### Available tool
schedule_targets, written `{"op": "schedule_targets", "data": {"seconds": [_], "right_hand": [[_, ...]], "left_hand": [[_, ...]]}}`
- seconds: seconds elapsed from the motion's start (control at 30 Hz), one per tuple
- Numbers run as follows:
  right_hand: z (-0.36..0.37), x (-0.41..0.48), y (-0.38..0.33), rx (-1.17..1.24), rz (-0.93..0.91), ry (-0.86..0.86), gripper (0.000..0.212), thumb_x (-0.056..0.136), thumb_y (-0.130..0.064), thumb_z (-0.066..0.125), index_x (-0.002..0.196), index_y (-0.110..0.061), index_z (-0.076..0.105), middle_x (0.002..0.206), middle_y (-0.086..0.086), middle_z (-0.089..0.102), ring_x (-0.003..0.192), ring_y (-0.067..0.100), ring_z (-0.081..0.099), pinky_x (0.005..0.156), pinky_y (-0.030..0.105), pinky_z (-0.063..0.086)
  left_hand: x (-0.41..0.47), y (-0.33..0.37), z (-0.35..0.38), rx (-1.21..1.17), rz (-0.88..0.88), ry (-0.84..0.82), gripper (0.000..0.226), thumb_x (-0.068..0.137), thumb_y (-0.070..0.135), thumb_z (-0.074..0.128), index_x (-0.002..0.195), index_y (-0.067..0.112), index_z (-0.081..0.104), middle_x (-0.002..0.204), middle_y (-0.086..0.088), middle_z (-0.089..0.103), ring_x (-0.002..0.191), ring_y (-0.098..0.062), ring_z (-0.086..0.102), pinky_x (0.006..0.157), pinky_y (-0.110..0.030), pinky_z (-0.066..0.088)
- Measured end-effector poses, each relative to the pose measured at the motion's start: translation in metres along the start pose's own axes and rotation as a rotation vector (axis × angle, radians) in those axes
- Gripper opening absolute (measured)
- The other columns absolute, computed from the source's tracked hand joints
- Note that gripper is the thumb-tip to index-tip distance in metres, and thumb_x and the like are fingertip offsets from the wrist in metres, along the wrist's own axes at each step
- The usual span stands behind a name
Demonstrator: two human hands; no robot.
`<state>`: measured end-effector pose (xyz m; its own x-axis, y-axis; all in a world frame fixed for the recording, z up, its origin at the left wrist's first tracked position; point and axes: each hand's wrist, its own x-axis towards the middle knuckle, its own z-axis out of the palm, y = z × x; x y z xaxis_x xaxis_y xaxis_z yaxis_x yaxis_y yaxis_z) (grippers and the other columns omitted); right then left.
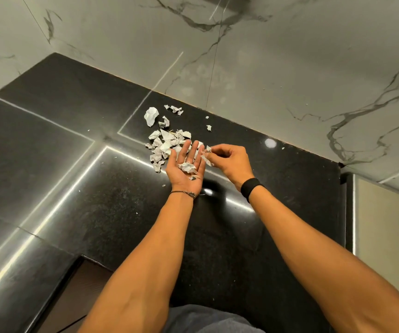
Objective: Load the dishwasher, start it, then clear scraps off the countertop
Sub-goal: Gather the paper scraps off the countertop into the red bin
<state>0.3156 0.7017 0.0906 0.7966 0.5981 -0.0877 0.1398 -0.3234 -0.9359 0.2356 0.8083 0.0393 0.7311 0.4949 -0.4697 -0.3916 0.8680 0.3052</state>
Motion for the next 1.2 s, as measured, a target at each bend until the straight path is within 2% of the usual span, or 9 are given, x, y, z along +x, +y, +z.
{"op": "schedule_targets", "data": {"seconds": [0.17,0.37,0.53,0.63,0.7,0.83,0.9,1.1,1.2], "right_hand": [[0.009,-0.009,-0.016,-0.08,-0.052,-0.099,0.02,0.084,-0.015,0.079,0.105,-0.015,0.077,0.094,-0.007,0.075,0.09,0.003,0.07,0.085,0.018,0.055],[0.013,-0.013,-0.022,-0.058,-0.047,-0.059,0.02,0.087,-0.017,0.076,0.107,-0.016,0.077,0.1,-0.002,0.076,0.095,0.006,0.07,0.088,0.023,0.057],[0.011,-0.009,-0.021,-0.028,-0.103,0.007,0.02,0.093,-0.01,0.067,0.109,-0.016,0.076,0.104,-0.002,0.075,0.098,0.007,0.069,0.087,0.022,0.056],[0.008,-0.005,-0.02,-0.019,-0.11,0.026,0.019,0.092,-0.006,0.067,0.106,-0.014,0.076,0.105,-0.003,0.075,0.097,0.003,0.069,0.085,0.014,0.053],[0.007,0.001,-0.017,-0.041,-0.117,0.035,0.017,0.092,-0.007,0.067,0.103,-0.015,0.077,0.1,-0.006,0.075,0.095,0.001,0.068,0.084,0.012,0.052],[0.003,0.023,-0.01,-0.11,-0.113,0.058,0.018,0.091,-0.007,0.066,0.102,-0.016,0.076,0.098,-0.007,0.075,0.091,-0.001,0.067,0.083,0.01,0.05],[0.0,0.041,-0.006,-0.179,-0.108,0.062,0.02,0.09,-0.007,0.067,0.106,-0.015,0.075,0.101,-0.004,0.074,0.093,0.002,0.067,0.088,0.015,0.052],[-0.002,0.12,0.012,-0.477,-0.059,-0.087,0.03,0.09,-0.014,0.067,0.119,-0.019,0.069,0.113,0.001,0.073,0.107,0.016,0.067,0.102,0.038,0.051],[0.005,0.158,0.006,-0.722,-0.092,-0.257,0.045,0.092,-0.013,0.064,0.137,-0.017,0.058,0.135,0.005,0.063,0.126,0.023,0.057,0.11,0.035,0.042]], "left_hand": [[0.0,-0.012,0.008,-0.032,-0.013,-0.017,0.05,0.105,0.045,0.037,0.129,0.011,0.065,0.131,-0.017,0.067,0.117,-0.031,0.067,0.102,-0.046,0.05],[0.0,-0.016,0.013,-0.063,-0.013,-0.052,0.05,0.107,0.041,0.032,0.129,0.01,0.064,0.13,-0.016,0.067,0.115,-0.032,0.068,0.099,-0.047,0.052],[0.001,-0.018,0.012,-0.101,-0.032,-0.035,0.049,0.106,0.041,0.033,0.124,0.011,0.067,0.137,-0.016,0.063,0.122,-0.032,0.062,0.114,-0.047,0.041],[0.002,-0.014,0.011,-0.105,-0.029,-0.038,0.048,0.107,0.043,0.034,0.123,0.012,0.067,0.137,-0.015,0.062,0.106,-0.029,0.07,0.09,-0.041,0.059],[0.004,-0.011,0.011,-0.112,-0.03,-0.044,0.048,0.107,0.044,0.035,0.125,0.011,0.066,0.138,-0.015,0.062,0.1,-0.029,0.072,0.079,-0.039,0.063],[0.012,-0.001,0.013,-0.096,-0.029,-0.048,0.055,0.102,0.053,0.043,0.132,0.011,0.062,0.139,-0.016,0.061,0.118,-0.033,0.066,0.099,-0.045,0.054],[0.018,0.007,0.015,-0.087,-0.02,-0.039,0.057,0.1,0.056,0.046,0.131,0.01,0.063,0.14,-0.016,0.061,0.126,-0.034,0.061,0.109,-0.046,0.047],[0.041,0.025,0.017,-0.094,0.004,-0.017,0.057,0.101,0.055,0.045,0.128,0.009,0.065,0.14,-0.015,0.061,0.129,-0.034,0.059,0.111,-0.044,0.045],[0.055,0.026,0.025,-0.12,0.02,-0.011,0.058,0.101,0.057,0.045,0.127,0.009,0.065,0.138,-0.015,0.062,0.128,-0.033,0.06,0.113,-0.044,0.044]]}}
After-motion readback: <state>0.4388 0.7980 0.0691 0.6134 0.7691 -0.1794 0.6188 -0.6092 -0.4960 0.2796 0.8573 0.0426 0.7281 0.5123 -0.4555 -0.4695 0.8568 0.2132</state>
